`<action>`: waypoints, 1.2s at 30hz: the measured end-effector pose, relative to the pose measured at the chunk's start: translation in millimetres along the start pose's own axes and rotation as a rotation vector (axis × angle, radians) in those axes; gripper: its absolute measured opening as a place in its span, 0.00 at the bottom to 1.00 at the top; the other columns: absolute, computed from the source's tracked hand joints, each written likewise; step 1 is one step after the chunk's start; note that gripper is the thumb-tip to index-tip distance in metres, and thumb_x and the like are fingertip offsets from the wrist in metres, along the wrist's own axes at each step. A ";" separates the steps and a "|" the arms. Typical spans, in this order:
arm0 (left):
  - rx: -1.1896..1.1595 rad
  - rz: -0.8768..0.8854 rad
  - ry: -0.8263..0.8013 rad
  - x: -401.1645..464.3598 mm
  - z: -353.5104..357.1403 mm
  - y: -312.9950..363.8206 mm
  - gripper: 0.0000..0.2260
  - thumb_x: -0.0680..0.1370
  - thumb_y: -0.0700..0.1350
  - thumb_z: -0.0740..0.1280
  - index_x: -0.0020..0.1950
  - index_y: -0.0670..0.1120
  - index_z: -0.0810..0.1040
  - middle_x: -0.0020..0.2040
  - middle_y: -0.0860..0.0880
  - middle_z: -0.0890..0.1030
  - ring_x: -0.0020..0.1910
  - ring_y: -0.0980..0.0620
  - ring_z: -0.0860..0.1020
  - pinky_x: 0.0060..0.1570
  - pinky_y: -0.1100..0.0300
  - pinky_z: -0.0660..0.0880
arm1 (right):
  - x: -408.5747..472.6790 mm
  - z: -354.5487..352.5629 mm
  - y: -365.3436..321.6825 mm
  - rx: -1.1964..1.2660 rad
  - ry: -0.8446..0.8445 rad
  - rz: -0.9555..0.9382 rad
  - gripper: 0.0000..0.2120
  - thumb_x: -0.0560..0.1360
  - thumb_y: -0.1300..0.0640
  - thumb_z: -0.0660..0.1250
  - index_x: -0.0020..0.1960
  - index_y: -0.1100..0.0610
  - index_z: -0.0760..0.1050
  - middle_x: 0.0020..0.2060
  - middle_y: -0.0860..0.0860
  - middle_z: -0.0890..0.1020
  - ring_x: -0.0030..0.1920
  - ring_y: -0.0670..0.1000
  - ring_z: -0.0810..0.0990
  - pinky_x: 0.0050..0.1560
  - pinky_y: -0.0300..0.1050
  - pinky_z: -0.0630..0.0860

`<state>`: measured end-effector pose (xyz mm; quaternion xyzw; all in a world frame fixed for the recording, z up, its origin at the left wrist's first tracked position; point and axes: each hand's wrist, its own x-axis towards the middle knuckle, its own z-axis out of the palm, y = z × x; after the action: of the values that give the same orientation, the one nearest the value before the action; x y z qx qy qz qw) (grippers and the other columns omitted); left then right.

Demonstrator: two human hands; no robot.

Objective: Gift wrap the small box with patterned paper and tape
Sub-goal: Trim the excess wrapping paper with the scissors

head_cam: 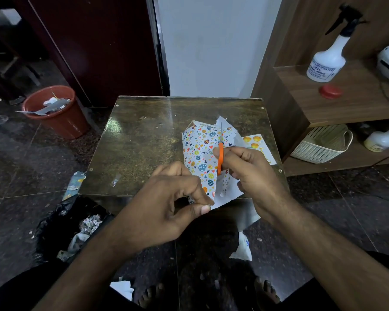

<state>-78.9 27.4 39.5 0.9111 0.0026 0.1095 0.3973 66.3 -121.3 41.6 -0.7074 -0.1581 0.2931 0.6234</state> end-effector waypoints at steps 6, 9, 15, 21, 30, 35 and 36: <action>-0.010 -0.007 -0.009 -0.3 -0.3 -0.5 0.04 0.74 0.50 0.76 0.43 0.55 0.83 0.44 0.55 0.82 0.51 0.52 0.78 0.61 0.54 0.67 | -0.5 1.0 0.5 -0.019 -0.008 -0.003 0.14 0.82 0.58 0.68 0.49 0.70 0.82 0.24 0.41 0.77 0.24 0.37 0.74 0.26 0.27 0.67; -0.022 -0.010 -0.014 -0.3 -0.4 0.2 0.03 0.74 0.50 0.77 0.43 0.55 0.84 0.44 0.54 0.82 0.51 0.52 0.78 0.62 0.54 0.67 | -0.7 0.8 -0.6 -0.013 -0.009 0.001 0.12 0.82 0.58 0.68 0.47 0.67 0.82 0.23 0.40 0.76 0.24 0.37 0.74 0.26 0.27 0.67; -0.021 0.002 -0.026 -1.0 -3.8 0.6 0.03 0.74 0.49 0.77 0.43 0.54 0.84 0.44 0.55 0.82 0.52 0.52 0.79 0.63 0.54 0.67 | -0.4 0.4 -0.2 -0.009 0.006 -0.005 0.13 0.82 0.57 0.68 0.47 0.68 0.83 0.25 0.42 0.78 0.25 0.37 0.74 0.26 0.27 0.67; -0.001 0.014 -0.025 -1.7 -3.9 0.5 0.03 0.74 0.49 0.77 0.43 0.54 0.84 0.44 0.55 0.82 0.51 0.54 0.79 0.62 0.59 0.65 | -0.7 2.4 -1.2 -0.049 -0.002 -0.011 0.13 0.82 0.56 0.68 0.44 0.64 0.83 0.25 0.40 0.77 0.25 0.37 0.74 0.26 0.27 0.67; 0.018 0.028 -0.037 -2.3 -3.8 -0.1 0.03 0.74 0.49 0.76 0.43 0.55 0.83 0.44 0.57 0.81 0.51 0.54 0.78 0.61 0.60 0.66 | -1.2 3.2 -4.3 -0.048 -0.004 -0.037 0.13 0.82 0.57 0.68 0.41 0.63 0.80 0.22 0.40 0.74 0.23 0.38 0.72 0.25 0.27 0.66; 0.040 0.037 -0.065 -3.0 -4.8 -0.8 0.02 0.74 0.50 0.75 0.44 0.54 0.84 0.46 0.60 0.81 0.52 0.55 0.78 0.60 0.62 0.65 | -2.0 3.9 -7.2 -0.041 0.011 -0.028 0.19 0.82 0.56 0.68 0.32 0.56 0.76 0.21 0.39 0.74 0.23 0.37 0.73 0.25 0.27 0.66; 0.039 0.038 -0.066 -3.2 -4.9 -0.3 0.02 0.74 0.49 0.75 0.43 0.54 0.84 0.46 0.60 0.80 0.52 0.56 0.78 0.59 0.63 0.65 | -2.3 3.7 -7.8 -0.042 0.011 -0.032 0.19 0.82 0.56 0.68 0.32 0.55 0.75 0.20 0.39 0.73 0.23 0.38 0.73 0.25 0.26 0.65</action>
<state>-82.9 30.9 41.8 0.9216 -0.0260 0.0868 0.3774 63.3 -118.4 49.5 -0.7194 -0.1720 0.2759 0.6138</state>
